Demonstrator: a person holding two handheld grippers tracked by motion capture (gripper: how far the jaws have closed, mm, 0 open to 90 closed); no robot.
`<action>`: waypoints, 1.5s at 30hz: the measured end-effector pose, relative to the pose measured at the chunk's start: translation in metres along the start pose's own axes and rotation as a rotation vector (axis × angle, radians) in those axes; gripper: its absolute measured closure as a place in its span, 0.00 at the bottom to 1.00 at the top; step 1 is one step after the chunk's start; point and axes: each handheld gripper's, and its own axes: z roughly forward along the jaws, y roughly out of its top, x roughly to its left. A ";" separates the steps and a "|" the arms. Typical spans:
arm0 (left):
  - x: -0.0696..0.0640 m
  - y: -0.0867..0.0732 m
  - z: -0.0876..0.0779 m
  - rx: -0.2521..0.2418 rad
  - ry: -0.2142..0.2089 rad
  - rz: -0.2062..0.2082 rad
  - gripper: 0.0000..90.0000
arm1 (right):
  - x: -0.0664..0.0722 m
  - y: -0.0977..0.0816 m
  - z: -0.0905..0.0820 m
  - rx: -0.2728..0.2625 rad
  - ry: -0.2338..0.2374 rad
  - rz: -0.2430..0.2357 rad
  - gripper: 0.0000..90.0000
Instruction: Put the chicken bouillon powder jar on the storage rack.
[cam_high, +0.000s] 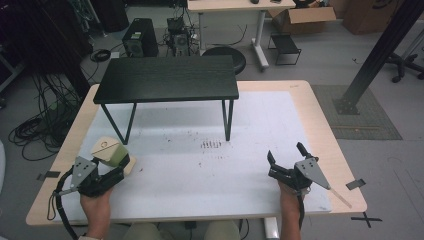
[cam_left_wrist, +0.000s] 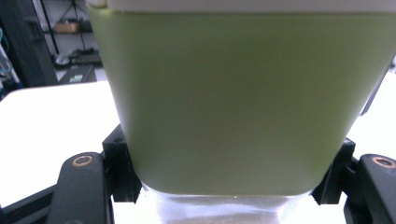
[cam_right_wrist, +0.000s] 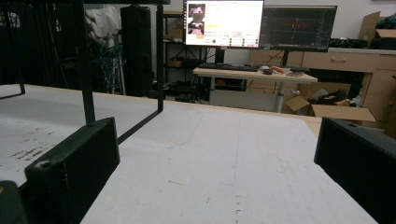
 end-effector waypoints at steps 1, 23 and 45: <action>0.000 0.003 -0.001 -0.012 -0.002 -0.009 0.33 | 0.000 0.000 0.000 0.000 0.000 0.000 0.00; -0.006 0.069 -0.009 -0.209 -0.051 -0.019 0.33 | 0.000 0.000 0.000 -0.001 -0.001 0.004 0.00; -0.016 0.119 0.010 -0.274 -0.108 -0.006 0.33 | 0.000 0.000 0.000 -0.004 -0.002 0.006 0.00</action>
